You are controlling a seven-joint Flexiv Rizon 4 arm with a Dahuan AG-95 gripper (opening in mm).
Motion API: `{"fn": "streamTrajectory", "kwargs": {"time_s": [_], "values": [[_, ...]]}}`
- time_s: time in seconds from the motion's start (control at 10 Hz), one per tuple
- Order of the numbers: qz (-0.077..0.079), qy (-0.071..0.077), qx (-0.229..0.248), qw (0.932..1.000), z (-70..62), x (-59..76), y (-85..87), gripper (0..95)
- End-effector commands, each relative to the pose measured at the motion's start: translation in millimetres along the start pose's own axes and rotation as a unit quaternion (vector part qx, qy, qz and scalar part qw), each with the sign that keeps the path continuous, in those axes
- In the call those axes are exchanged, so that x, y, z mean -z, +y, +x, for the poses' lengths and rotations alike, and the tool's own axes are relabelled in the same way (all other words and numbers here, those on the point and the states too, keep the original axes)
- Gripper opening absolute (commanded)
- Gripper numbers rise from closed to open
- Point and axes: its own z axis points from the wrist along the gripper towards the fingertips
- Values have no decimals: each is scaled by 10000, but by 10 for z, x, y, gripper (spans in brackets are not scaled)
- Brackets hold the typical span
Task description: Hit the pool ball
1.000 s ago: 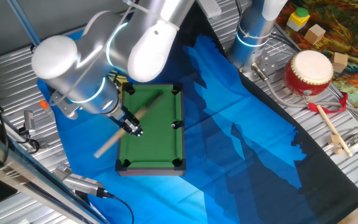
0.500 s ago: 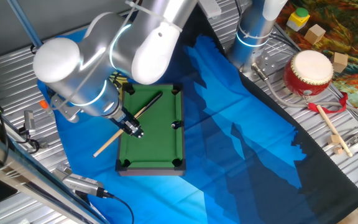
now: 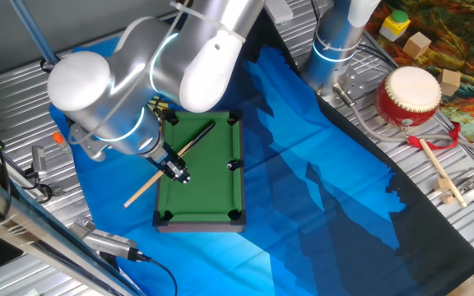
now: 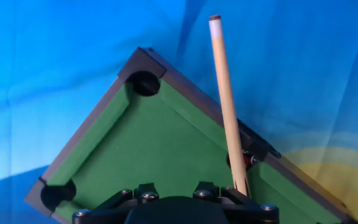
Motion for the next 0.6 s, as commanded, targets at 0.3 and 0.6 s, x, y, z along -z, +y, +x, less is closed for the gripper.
{"fn": "streamTrajectory", "kwargs": {"time_s": [0.3, 0.6], "values": [[27, 15, -647, 9979, 0, 0, 1, 380], [26, 32, -701, 9975, 0, -2, 3, 190]]}}
